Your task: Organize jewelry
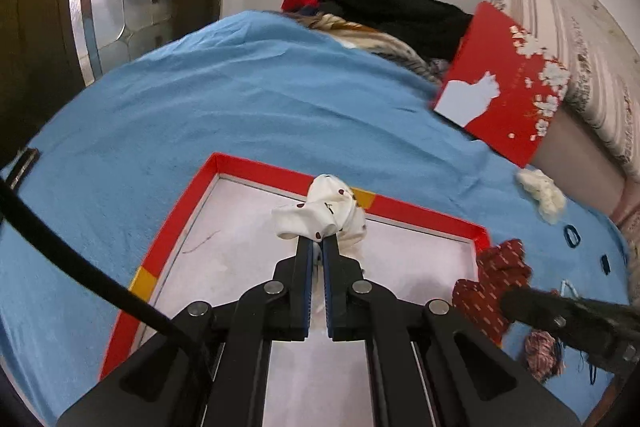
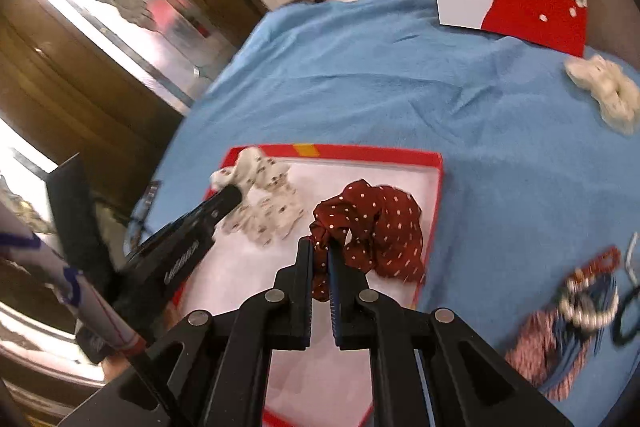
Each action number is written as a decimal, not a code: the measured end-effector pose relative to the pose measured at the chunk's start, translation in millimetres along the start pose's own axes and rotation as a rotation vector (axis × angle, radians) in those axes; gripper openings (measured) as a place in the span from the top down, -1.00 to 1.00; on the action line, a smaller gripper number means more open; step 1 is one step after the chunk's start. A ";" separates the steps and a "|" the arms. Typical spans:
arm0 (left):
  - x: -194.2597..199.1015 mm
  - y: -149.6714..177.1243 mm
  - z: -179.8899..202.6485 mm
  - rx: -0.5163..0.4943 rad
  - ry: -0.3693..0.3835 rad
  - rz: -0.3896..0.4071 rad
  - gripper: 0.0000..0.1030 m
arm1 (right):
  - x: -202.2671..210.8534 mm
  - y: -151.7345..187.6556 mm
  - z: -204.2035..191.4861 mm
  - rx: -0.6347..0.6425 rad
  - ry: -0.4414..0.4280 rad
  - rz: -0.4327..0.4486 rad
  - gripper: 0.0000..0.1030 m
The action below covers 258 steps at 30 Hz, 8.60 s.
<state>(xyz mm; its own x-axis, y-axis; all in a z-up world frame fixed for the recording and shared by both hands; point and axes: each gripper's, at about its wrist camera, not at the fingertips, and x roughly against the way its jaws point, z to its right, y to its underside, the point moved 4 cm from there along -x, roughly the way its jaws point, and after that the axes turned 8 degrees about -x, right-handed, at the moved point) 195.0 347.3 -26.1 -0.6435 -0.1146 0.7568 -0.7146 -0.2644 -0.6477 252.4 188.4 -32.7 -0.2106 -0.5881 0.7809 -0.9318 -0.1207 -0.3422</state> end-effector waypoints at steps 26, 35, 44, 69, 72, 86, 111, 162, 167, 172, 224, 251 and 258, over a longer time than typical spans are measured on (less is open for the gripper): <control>75.9 19.7 64.2 0.004 0.269 0.065 0.13 | 141.9 33.2 136.4 -0.187 0.211 0.164 0.10; 79.6 50.1 169.7 -0.169 0.357 0.004 0.12 | 215.5 105.2 251.4 -0.371 0.317 0.230 0.10; 50.9 82.7 245.6 -0.269 0.442 -0.114 0.13 | 216.4 128.0 289.4 -0.323 0.385 0.292 0.09; -6.3 129.1 397.3 -0.690 0.479 -0.214 0.42 | 202.2 124.8 339.7 -0.297 0.402 0.234 0.90; -12.7 136.4 405.6 -0.740 0.441 -0.232 0.94 | 205.4 125.1 343.5 -0.316 0.392 0.240 0.90; 55.8 111.2 343.0 -0.574 0.432 -0.091 1.00 | 222.3 126.9 324.4 -0.318 0.326 0.307 0.90; -27.1 135.9 402.3 -0.753 0.490 -0.182 0.29 | 197.4 117.7 349.7 -0.440 0.220 0.250 0.89; 35.6 30.0 -39.1 0.023 -0.180 -0.080 0.78 | -27.6 70.6 -9.1 -0.068 -0.015 -0.062 0.63; 41.3 28.6 -26.1 0.000 -0.195 -0.060 0.47 | -2.0 69.9 -3.7 -0.054 -0.001 -0.021 0.44; 50.6 27.4 -8.9 -0.005 -0.170 -0.038 0.30 | 43.0 73.5 13.3 -0.054 0.008 0.041 0.41; 35.4 120.0 289.7 -0.350 0.605 -0.248 -0.03 | 216.2 178.1 267.1 -0.274 0.187 0.191 0.04; -13.2 135.3 332.7 -0.501 0.426 -0.280 0.80 | 166.8 194.4 242.5 -0.176 0.523 0.112 0.10; 10.1 114.4 313.9 -0.385 0.513 -0.238 0.80 | 188.8 193.5 228.2 -0.199 0.475 0.205 0.10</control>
<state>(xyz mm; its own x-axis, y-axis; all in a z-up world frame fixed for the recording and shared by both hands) 192.8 15.3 -64.9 -0.4372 0.3980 0.8065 -0.8382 0.1446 -0.5258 99.8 -128.6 -70.8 -0.4604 -0.1527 0.8745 -0.8861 0.1387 -0.4423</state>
